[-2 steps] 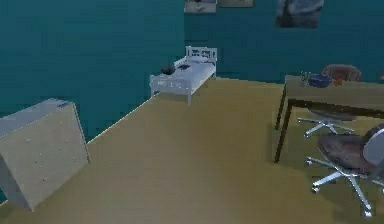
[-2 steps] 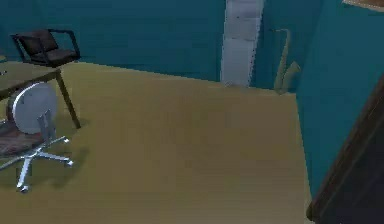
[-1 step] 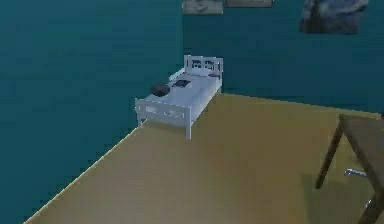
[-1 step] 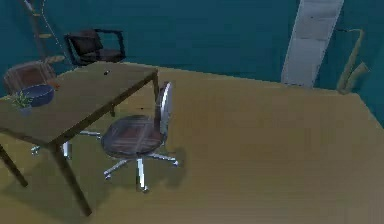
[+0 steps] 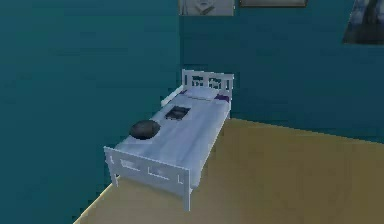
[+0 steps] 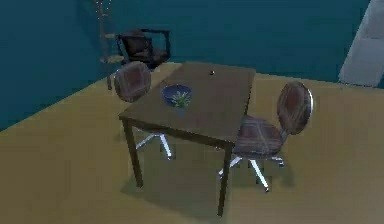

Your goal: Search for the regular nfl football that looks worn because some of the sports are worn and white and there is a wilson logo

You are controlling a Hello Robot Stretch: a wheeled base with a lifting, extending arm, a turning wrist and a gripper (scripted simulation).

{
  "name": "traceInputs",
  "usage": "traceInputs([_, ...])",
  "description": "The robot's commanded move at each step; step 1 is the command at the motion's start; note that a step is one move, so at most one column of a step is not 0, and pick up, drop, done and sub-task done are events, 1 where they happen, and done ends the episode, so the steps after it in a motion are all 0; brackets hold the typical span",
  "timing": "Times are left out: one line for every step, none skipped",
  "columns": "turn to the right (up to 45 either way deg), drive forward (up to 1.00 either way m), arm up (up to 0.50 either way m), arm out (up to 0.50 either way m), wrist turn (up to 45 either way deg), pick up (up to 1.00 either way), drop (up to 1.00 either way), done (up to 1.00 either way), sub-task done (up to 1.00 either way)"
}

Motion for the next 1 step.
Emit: traceInputs([0.0, 0.7, 0.0, 0.0, 0.0, 0.0, 0.0, 0.0, 0.0])
